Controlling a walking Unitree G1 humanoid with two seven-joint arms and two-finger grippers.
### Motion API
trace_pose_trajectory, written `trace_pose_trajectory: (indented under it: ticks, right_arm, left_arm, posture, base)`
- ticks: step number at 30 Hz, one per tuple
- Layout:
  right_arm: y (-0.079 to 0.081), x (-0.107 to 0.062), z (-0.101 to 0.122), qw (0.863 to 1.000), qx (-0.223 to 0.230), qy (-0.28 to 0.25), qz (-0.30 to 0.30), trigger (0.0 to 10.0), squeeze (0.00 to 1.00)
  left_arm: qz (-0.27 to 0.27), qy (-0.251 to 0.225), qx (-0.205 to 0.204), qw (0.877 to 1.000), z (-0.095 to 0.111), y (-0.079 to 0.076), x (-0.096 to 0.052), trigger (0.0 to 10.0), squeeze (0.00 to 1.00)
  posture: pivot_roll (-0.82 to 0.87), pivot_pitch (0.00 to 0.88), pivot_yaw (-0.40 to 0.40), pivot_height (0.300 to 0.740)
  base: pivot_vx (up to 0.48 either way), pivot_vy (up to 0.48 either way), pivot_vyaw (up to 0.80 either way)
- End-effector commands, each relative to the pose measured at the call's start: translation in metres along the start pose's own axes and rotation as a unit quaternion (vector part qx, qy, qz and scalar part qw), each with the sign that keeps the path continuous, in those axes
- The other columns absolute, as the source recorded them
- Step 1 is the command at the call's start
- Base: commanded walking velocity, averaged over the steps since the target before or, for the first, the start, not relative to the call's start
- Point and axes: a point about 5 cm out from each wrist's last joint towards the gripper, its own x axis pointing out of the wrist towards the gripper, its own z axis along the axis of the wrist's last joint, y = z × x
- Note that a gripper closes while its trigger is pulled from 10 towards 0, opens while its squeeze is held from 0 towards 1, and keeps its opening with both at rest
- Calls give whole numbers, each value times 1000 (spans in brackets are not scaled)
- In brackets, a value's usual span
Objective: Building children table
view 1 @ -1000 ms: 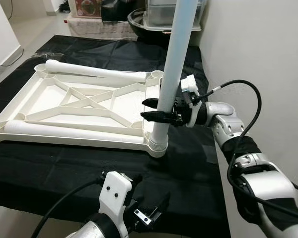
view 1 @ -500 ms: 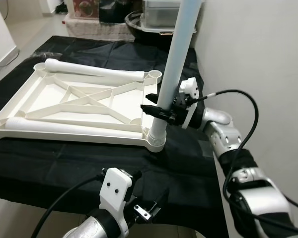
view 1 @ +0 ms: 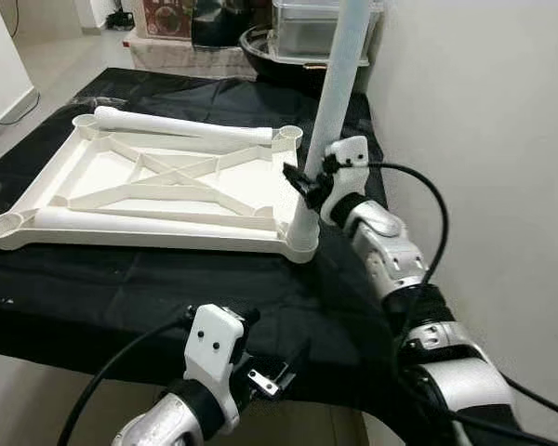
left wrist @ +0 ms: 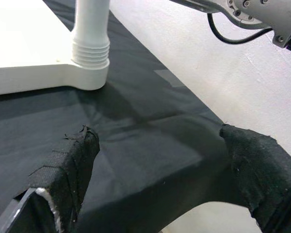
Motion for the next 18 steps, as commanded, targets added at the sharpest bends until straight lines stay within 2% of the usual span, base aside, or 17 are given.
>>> trace_pose_trajectory:
  ticks: [1, 3, 8, 9, 11, 13, 14, 16, 17, 18]
  right_arm:
    - [-7, -8, -38, 994, 18, 82, -69, 10000, 0]
    - [-7, -8, -36, 991, 19, 72, -107, 10000, 0]
    - [-4, -8, -34, 989, 10, 59, -136, 10000, 0]
    - [-2, -10, -35, 984, 8, 54, -169, 10000, 0]
    - [-2, -10, -36, 982, 7, 54, -179, 10000, 0]
    - [-4, -12, -39, 971, 10, 68, -229, 10000, 0]
    - [-4, -12, -39, 971, 10, 68, -229, 10000, 0]
    - [-5, -14, -41, 958, 14, 81, -275, 10000, 0]
    - [-5, -14, -41, 958, 14, 81, -275, 10000, 0]
    - [-6, -14, -39, 947, 10, 83, -309, 10000, 0]
  left_arm:
    - [2, -1, 0, 1000, -2, 0, 1, 10000, 0]
    - [3, -1, 1, 1000, -2, 0, 1, 10000, 0]
    - [6, -3, 2, 1000, -2, 1, 2, 10000, 0]
    - [9, -4, 2, 1000, -1, 2, 3, 10000, 0]
    - [9, -4, 3, 1000, -1, 2, 3, 10000, 0]
    - [10, -5, 3, 1000, -1, 3, 3, 10000, 0]
    - [10, -5, 3, 1000, -1, 3, 3, 10000, 0]
    - [9, -5, 4, 1000, -2, 3, 3, 10000, 0]
    - [9, -5, 4, 1000, -2, 3, 3, 10000, 0]
    - [9, -5, 4, 1000, -2, 2, 3, 10000, 0]
  posture:
    - [221, 174, -93, 740]
    - [221, 174, -93, 740]
    - [224, 171, -97, 740]
    - [225, 169, -97, 740]
    - [225, 169, -97, 740]
    - [225, 169, -97, 740]
    - [225, 169, -97, 740]
    - [225, 164, -98, 740]
    - [225, 164, -98, 740]
    - [225, 164, -98, 740]
  base:
    - [0, 0, 0]
    - [0, 0, 0]
    - [0, 0, 0]
    - [0, 0, 0]
    - [0, 0, 0]
    - [0, 0, 0]
    - [0, 0, 0]
    - [0, 0, 0]
    - [0, 0, 0]
    - [0, 0, 0]
